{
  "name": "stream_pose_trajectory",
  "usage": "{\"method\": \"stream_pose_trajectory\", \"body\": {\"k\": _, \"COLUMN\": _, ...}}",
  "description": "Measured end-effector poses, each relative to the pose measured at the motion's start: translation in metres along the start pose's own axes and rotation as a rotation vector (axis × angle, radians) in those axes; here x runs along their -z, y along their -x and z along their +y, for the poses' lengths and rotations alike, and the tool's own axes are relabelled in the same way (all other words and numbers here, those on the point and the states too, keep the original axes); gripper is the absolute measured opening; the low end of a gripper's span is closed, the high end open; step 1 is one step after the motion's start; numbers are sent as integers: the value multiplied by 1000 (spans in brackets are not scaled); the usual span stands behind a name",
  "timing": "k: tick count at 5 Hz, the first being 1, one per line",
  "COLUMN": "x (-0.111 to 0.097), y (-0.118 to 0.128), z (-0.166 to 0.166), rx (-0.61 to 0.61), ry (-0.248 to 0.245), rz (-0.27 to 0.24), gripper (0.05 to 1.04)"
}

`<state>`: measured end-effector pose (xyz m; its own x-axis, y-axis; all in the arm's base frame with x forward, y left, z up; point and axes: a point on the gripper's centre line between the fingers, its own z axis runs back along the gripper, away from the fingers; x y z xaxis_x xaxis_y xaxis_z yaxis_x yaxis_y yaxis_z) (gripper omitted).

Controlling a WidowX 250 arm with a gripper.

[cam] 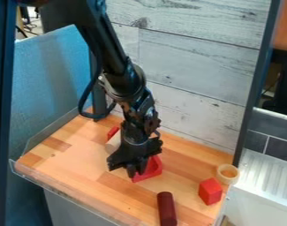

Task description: Move the red arch to the top

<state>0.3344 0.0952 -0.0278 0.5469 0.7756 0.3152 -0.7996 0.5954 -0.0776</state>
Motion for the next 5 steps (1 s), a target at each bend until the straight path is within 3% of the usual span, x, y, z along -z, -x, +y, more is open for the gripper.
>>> {"method": "stream_pose_trajectory", "body": {"k": 1, "x": -4, "y": 8, "z": -10, "rx": 159, "ry": 7, "rz": -34, "gripper": 155}}
{"method": "stream_pose_trajectory", "body": {"k": 2, "x": -14, "y": 24, "z": -21, "rx": 347, "ry": -4, "rz": -179, "gripper": 155}}
{"method": "stream_pose_trajectory", "body": {"k": 3, "x": -22, "y": 34, "z": -29, "rx": 431, "ry": 14, "rz": -332, "gripper": 155}}
{"method": "stream_pose_trajectory", "body": {"k": 4, "x": -35, "y": 34, "z": -37, "rx": 475, "ry": 49, "rz": -483, "gripper": 155}}
{"method": "stream_pose_trajectory", "body": {"k": 5, "x": -44, "y": 24, "z": -42, "rx": 466, "ry": 55, "rz": -584, "gripper": 155}}
